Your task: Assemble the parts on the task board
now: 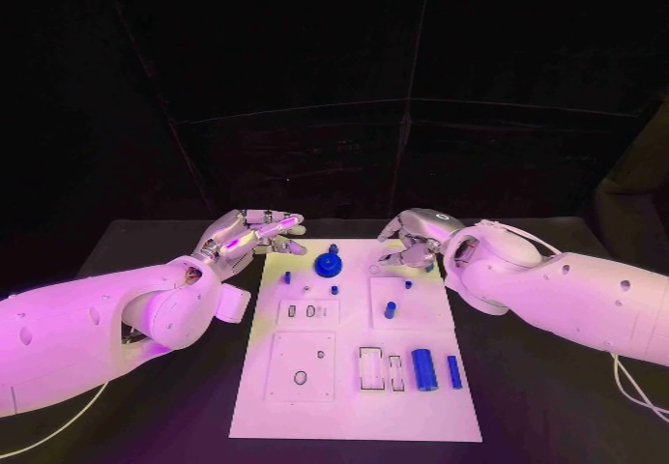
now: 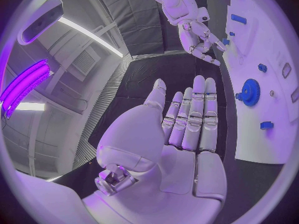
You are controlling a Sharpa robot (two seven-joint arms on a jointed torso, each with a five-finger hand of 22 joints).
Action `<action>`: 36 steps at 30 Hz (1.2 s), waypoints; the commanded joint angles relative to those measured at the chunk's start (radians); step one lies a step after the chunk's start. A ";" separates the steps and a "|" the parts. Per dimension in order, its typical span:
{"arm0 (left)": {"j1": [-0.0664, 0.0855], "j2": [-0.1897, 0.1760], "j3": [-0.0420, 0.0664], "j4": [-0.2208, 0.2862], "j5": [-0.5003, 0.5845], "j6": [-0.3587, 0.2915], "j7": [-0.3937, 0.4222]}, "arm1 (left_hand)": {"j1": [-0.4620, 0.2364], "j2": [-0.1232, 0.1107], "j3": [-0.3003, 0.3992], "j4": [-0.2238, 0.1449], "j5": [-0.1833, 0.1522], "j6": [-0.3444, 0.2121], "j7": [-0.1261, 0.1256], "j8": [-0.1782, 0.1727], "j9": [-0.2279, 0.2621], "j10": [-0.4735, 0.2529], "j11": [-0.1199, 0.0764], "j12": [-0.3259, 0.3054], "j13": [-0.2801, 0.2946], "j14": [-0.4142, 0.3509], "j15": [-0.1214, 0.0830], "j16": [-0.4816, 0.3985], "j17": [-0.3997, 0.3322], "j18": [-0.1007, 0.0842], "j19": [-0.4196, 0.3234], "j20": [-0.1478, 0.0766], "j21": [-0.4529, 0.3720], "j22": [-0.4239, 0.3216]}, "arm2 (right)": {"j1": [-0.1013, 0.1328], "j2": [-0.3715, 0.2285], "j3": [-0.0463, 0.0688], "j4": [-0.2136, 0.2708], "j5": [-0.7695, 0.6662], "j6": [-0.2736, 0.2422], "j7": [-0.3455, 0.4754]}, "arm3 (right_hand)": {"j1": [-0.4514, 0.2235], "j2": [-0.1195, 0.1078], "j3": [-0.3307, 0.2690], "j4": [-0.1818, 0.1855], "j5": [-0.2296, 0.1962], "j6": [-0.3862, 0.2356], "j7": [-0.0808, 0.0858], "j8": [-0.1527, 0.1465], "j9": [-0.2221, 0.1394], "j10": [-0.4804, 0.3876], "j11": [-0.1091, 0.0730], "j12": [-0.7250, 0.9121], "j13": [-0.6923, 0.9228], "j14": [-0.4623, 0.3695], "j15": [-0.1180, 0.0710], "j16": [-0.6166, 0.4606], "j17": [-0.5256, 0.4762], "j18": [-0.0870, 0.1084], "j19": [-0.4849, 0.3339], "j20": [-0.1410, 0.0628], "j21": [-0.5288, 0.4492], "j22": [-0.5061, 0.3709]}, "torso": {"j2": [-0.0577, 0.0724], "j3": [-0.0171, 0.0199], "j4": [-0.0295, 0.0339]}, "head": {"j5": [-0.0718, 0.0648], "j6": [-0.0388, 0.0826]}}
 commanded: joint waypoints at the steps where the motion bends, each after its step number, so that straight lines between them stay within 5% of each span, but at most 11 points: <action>1: 0.002 0.000 0.001 -0.005 0.002 0.012 -0.006 | 0.003 0.010 -0.002 -0.006 0.005 0.003 0.012 -0.005 -0.001 0.001 0.003 -0.005 -0.001 -0.007 -0.003 -0.006 0.001 0.012 -0.006 0.000 -0.007 -0.001 | 0.003 -0.032 0.000 0.011 0.171 0.020 0.095 | 0.013 -0.002 -0.001 -0.009 0.007 0.001 -0.003 -0.005 -0.001 -0.002 -0.003 0.001 0.007 0.054 -0.001 -0.004 0.004 0.001 -0.003 -0.003 -0.004 0.006 | -0.005 0.0026 -0.0116 | -0.002 0.002; 6: 0.002 0.003 0.001 -0.014 0.002 0.013 -0.006 | 0.003 0.010 -0.002 -0.006 0.005 0.003 0.012 -0.005 -0.001 0.001 0.003 -0.005 -0.001 -0.007 -0.003 -0.006 0.001 0.012 -0.006 0.000 -0.007 -0.001 | 0.003 -0.083 0.000 0.014 0.193 0.028 0.105 | 0.018 -0.004 -0.003 -0.014 0.009 0.005 -0.005 -0.003 0.000 -0.009 -0.004 -0.009 -0.003 0.048 -0.002 -0.017 -0.025 0.005 -0.017 -0.004 -0.011 -0.014 | -0.007 0.0068 -0.0194 | -0.008 0.006; 15: 0.001 0.010 0.000 -0.027 0.002 0.015 -0.006 | 0.004 0.010 -0.001 -0.007 0.005 0.004 0.012 -0.006 -0.001 0.001 0.003 -0.006 -0.001 -0.008 -0.003 -0.007 0.002 0.012 -0.006 0.000 -0.007 -0.001 | 0.002 -0.115 0.000 -0.018 0.154 0.024 0.108 | 0.025 -0.004 -0.005 -0.020 0.009 0.015 -0.007 0.002 0.002 0.000 -0.006 0.003 0.009 0.050 -0.004 -0.014 -0.014 0.004 -0.012 -0.006 -0.009 -0.007 | -0.007 0.0106 -0.0229 | -0.025 0.009; 23: 0.001 0.011 0.000 -0.030 0.002 0.016 -0.006 | 0.004 0.010 -0.001 -0.007 0.005 0.004 0.012 -0.006 -0.001 0.001 0.003 -0.006 -0.001 -0.008 -0.003 -0.007 0.002 0.012 -0.006 0.000 -0.007 -0.001 | 0.000 -0.109 -0.001 -0.074 0.138 0.038 0.130 | 0.029 -0.009 -0.013 -0.026 0.023 0.016 -0.011 0.002 0.001 0.008 -0.010 0.012 0.018 0.053 -0.007 -0.009 -0.002 0.002 -0.006 -0.008 -0.007 0.002 | -0.006 0.0090 -0.0168 | -0.031 0.006; 36: 0.001 0.011 0.000 -0.038 0.002 0.018 -0.005 | 0.004 0.010 -0.001 -0.007 0.005 0.004 0.012 -0.006 -0.001 0.001 0.003 -0.006 -0.001 -0.008 -0.003 -0.007 0.002 0.012 -0.006 0.000 -0.007 -0.001 | -0.024 -0.106 -0.001 -0.102 0.134 0.060 0.144 | 0.036 -0.010 -0.014 -0.032 0.028 0.016 -0.011 0.002 0.001 0.010 -0.011 0.014 0.021 0.054 -0.008 -0.007 0.001 0.001 -0.004 -0.010 -0.005 0.005 | -0.007 0.0079 -0.0189 | -0.027 -0.005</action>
